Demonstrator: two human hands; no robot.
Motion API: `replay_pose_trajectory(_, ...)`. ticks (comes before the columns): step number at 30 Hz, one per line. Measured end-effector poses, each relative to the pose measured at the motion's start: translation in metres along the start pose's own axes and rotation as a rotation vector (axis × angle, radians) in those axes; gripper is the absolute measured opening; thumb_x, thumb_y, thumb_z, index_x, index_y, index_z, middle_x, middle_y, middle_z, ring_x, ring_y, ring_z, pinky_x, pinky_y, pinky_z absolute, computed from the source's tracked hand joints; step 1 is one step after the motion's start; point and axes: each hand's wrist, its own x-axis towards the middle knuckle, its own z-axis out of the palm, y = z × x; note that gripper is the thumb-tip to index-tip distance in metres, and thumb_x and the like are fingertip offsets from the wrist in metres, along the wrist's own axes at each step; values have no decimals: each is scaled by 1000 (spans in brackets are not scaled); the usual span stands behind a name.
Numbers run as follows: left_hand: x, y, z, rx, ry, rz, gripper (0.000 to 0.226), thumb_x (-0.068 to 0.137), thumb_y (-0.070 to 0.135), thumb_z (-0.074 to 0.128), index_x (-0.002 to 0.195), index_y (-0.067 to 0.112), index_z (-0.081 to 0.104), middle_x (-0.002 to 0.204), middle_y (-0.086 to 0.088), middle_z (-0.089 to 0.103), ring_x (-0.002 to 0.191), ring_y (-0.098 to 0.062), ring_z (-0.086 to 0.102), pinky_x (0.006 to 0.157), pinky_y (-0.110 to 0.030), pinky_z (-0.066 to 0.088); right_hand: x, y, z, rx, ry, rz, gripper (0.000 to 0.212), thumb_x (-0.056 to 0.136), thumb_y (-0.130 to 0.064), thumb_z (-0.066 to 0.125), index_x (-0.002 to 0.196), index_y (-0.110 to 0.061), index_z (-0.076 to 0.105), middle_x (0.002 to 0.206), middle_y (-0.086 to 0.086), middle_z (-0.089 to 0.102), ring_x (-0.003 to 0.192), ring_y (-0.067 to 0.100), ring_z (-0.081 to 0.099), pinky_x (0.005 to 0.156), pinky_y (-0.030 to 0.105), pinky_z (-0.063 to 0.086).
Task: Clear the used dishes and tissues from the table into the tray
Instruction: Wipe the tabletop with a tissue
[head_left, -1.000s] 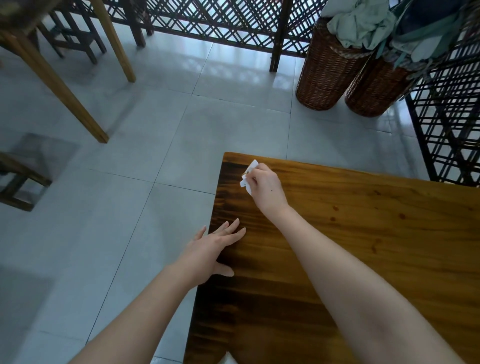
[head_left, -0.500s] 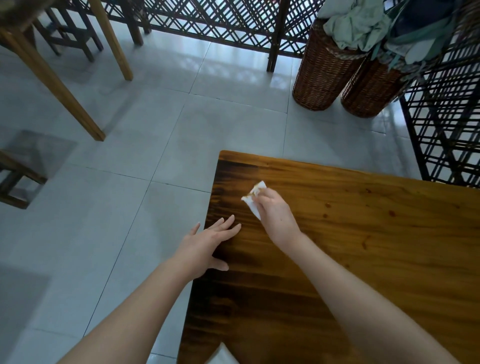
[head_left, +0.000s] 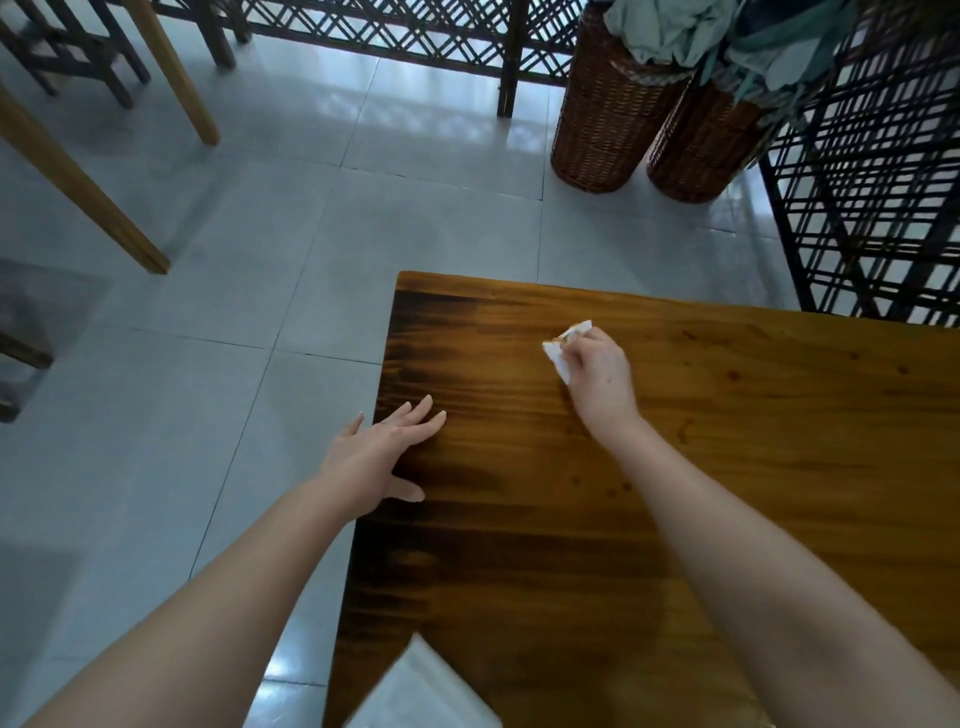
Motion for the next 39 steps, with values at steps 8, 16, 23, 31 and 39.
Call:
replay_pose_trajectory(8, 1, 6, -1, 38, -10, -44, 93, 84, 31, 69, 150, 40, 4, 159, 14, -3, 147, -13, 1, 117, -46, 1, -89, -31, 5, 120, -152, -316, 16, 85, -1, 63, 100, -3, 69, 99, 8, 66, 90, 19, 60, 76, 23, 48)
replay_pose_trajectory(16, 3, 6, -2, 61, -22, -53, 95, 83, 29, 71, 150, 38, 4, 159, 13, -4, 147, -13, 1, 117, -48, 3, 8, 48, -35, 71, 33, 114, 16, 89, -3, 57, 92, 1, 71, 98, 13, 63, 90, 25, 59, 73, 22, 37)
replay_pose_trajectory(23, 4, 8, -2, 63, -15, -74, 96, 82, 29, 72, 150, 38, 5, 159, 13, -2, 147, -14, 4, 117, -47, 5, -37, 12, -18, 115, -13, 14, 18, 92, -5, 54, 96, 2, 70, 97, 9, 59, 92, 21, 55, 76, 28, 43)
replay_pose_trajectory(31, 4, 10, 0, 80, -15, -85, 96, 83, 30, 72, 150, 38, 5, 159, 11, -2, 147, -16, 5, 117, -46, 6, -48, 38, -32, 29, -58, -36, 17, 89, 1, 56, 99, 2, 70, 98, 12, 63, 95, 24, 56, 80, 25, 42)
replay_pose_trajectory(39, 5, 9, -1, 103, -16, -88, 97, 81, 32, 73, 150, 38, 5, 160, 8, 0, 146, -22, 14, 117, -47, 8, -62, 16, -26, -8, 11, 44, 16, 89, -4, 57, 95, -4, 72, 93, 9, 66, 88, 22, 57, 78, 26, 43)
